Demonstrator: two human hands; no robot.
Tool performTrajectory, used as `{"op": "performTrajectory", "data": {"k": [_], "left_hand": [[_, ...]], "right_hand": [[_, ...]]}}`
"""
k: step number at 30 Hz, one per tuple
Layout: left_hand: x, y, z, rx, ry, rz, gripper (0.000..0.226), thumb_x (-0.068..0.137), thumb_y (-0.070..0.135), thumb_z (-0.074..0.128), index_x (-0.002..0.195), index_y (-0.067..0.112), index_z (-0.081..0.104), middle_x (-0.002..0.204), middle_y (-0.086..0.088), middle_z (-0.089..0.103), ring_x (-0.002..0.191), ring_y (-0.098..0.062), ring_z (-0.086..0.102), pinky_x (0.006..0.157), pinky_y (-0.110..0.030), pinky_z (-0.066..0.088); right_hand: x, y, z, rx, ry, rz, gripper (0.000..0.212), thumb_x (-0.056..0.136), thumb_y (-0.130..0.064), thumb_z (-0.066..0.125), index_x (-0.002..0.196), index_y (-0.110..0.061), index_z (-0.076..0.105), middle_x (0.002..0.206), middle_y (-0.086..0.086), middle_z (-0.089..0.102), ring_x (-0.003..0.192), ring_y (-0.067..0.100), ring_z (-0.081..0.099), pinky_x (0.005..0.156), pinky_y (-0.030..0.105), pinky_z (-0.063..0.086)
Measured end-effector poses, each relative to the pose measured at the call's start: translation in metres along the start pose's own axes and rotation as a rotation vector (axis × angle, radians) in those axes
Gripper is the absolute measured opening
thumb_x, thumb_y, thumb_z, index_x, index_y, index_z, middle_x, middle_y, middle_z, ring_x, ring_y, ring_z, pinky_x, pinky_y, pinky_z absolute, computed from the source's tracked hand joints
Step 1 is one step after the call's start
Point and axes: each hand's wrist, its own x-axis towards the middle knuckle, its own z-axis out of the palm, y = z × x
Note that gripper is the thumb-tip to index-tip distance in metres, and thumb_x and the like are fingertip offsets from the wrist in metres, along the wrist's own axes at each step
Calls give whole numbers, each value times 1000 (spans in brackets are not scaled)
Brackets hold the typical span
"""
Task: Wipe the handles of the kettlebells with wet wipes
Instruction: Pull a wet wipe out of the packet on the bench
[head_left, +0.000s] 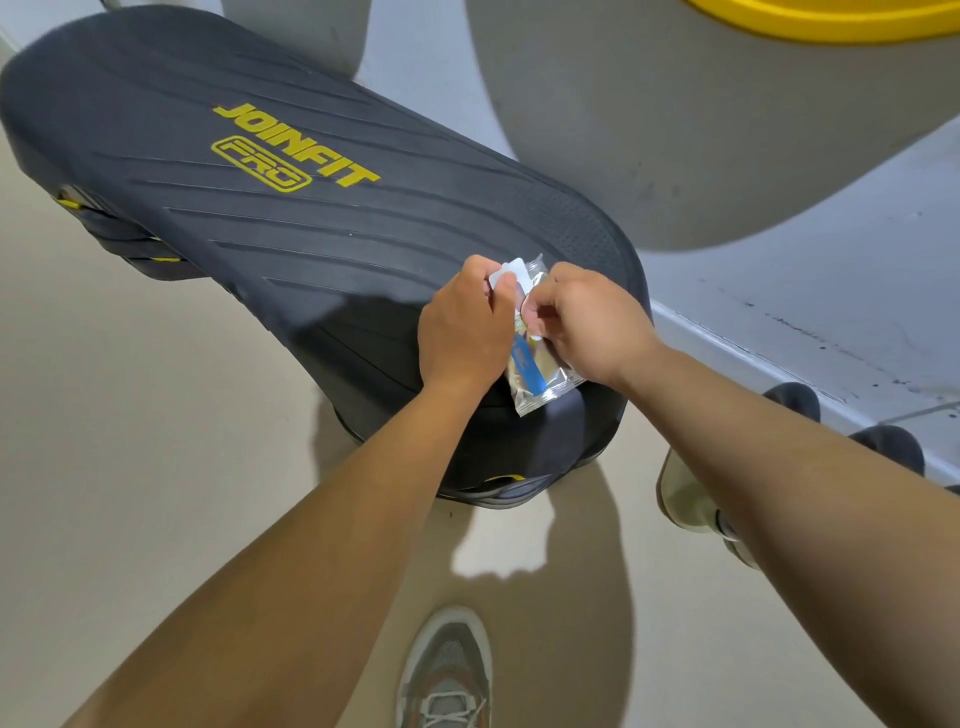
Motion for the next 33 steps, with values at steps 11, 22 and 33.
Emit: {"op": "performTrajectory", "data": {"k": [11,22,33], "left_hand": [[-1,2,-1,-126,8,12,28,102,35,36,93,19,57,82,5,58,78,-17,58,69,-37,51],[-14,-2,2,151,49,360,67,69,43,64,127,12,55,128,-3,60,122,-24,50,102,-41,34],[-13,-3,5,219,77,416,66,70,66,61,113,15,58,110,0,64,111,-23,58,98,-45,37]], "right_hand": [[-1,-4,1,-211,-116,-41,20,93,-15,55,112,-14,58,117,10,51,110,32,47,85,41,44],[19,-7,-31,55,-260,107,14,88,0,56,84,-13,55,109,12,51,107,33,52,91,40,45],[26,-3,-58,133,-407,132,37,106,-9,41,74,0,58,69,11,59,60,17,45,57,24,39]]}}
